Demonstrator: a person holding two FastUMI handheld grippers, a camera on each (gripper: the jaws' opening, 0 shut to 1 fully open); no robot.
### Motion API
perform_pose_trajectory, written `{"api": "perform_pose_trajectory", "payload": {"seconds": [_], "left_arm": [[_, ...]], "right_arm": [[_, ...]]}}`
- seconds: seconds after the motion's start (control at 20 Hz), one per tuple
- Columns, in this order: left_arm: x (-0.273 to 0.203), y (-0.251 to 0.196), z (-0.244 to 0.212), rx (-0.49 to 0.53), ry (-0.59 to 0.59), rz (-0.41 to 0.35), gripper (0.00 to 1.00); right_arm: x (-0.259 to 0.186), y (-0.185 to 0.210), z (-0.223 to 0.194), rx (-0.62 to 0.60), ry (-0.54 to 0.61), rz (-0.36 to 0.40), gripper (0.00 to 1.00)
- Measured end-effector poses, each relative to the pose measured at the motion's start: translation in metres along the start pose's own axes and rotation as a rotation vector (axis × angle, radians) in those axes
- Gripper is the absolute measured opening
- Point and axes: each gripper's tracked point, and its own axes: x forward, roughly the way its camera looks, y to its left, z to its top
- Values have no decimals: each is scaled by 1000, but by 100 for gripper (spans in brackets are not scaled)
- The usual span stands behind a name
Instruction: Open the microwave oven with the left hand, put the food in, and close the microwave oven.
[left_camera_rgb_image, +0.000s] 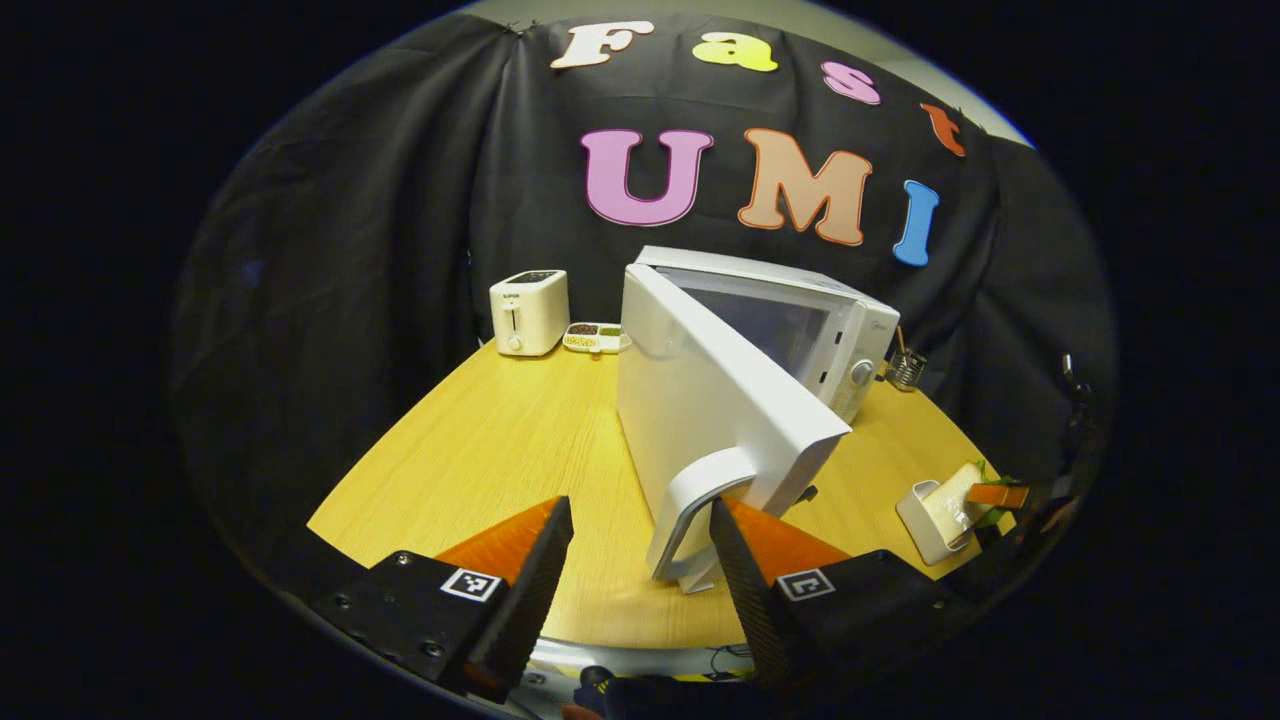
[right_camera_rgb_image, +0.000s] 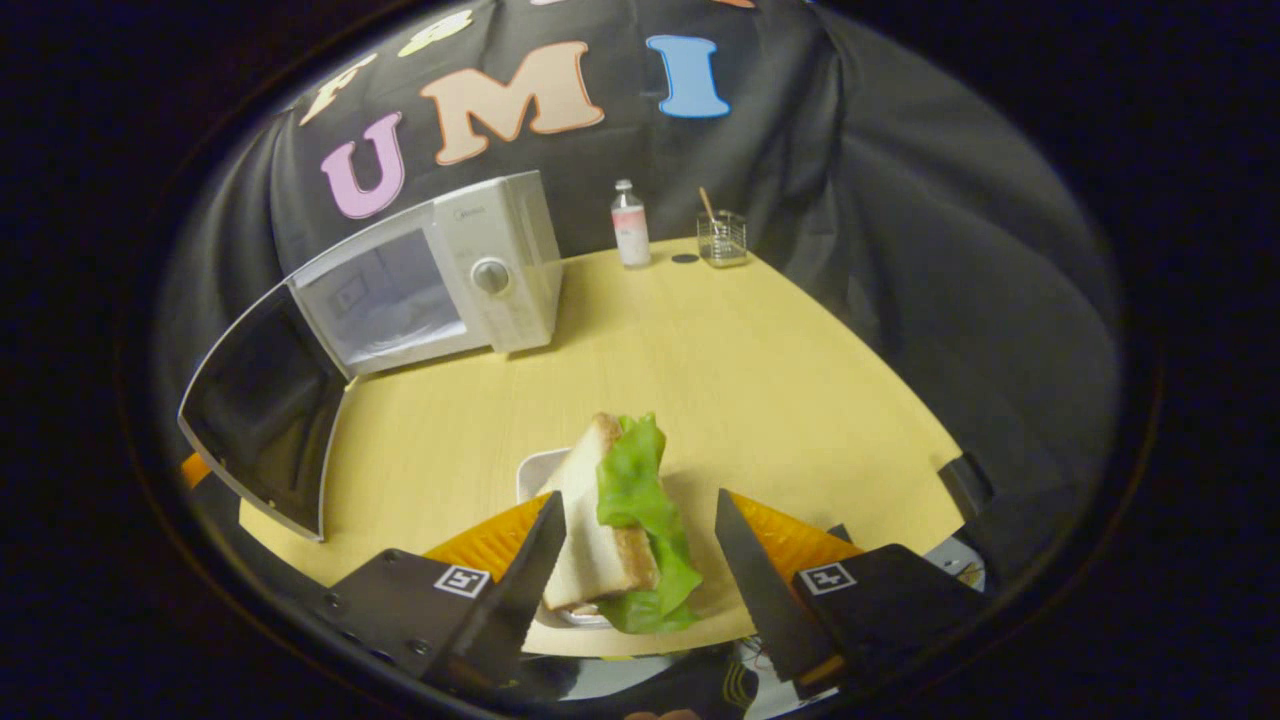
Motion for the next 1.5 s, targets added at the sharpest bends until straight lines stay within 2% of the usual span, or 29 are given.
{"api": "perform_pose_trajectory", "payload": {"seconds": [0.15, 0.25, 0.3, 0.35, 0.45, 0.5, 0.6, 0.65, 0.7, 0.75, 0.8, 0.85, 0.9, 1.0, 1.1, 1.15, 1.2, 1.5], "left_arm": [[-1, -4, 1, -7, 5, -11, 86], [-1, -3, 3, 2, 8, -14, 87], [-1, -2, 1, 6, 12, -11, 86], [-2, -2, 3, 6, 8, -10, 86], [-2, -3, 4, 8, 8, -12, 86], [-1, -4, 3, 9, 7, -20, 86], [-1, -6, 3, 9, 13, -30, 86], [-1, -6, 3, 10, 14, -31, 86], [-1, -6, 3, 12, 14, -31, 86], [-2, -6, 3, 14, 13, -32, 87], [-1, -7, 3, 15, 10, -34, 86], [-1, -8, 4, 14, 12, -36, 86], [0, -8, 3, 12, 11, -37, 86], [-1, -10, 4, 12, 10, -41, 86], [-2, -12, 5, 15, 7, -47, 86], [-2, -12, 5, 17, 4, -50, 86], [-2, -13, 6, 20, 1, -53, 86], [-1, -22, 9, 16, -6, -90, 86]], "right_arm": [[4, 5, -16, 20, 40, 19, 96], [5, 9, -17, 18, 41, 25, 92], [7, 9, -17, 6, 40, 25, 95], [7, 10, -16, -3, 36, 23, 84], [4, 10, -18, -14, 47, 26, 83], [5, 10, -18, -12, 56, 26, 75], [4, 13, -16, -1, 68, 40, 75], [4, 15, -16, 4, 73, 47, 63], [0, 19, -13, 18, 73, 67, 63], [0, 24, -11, 34, 85, 99, 50], [0, 27, -9, 58, 72, 114, 49], [0, 28, -9, 62, 84, 120, 34], [0, 29, -7, 72, 77, 122, 34], [-3, 35, -2, 58, 62, 132, 27], [-9, 37, 3, -6, 35, 134, 24], [-11, 38, 8, -30, 20, 137, 18], [-13, 40, 13, -36, 11, 143, 24], [-23, 38, 39, -30, -28, 146, 24]]}}
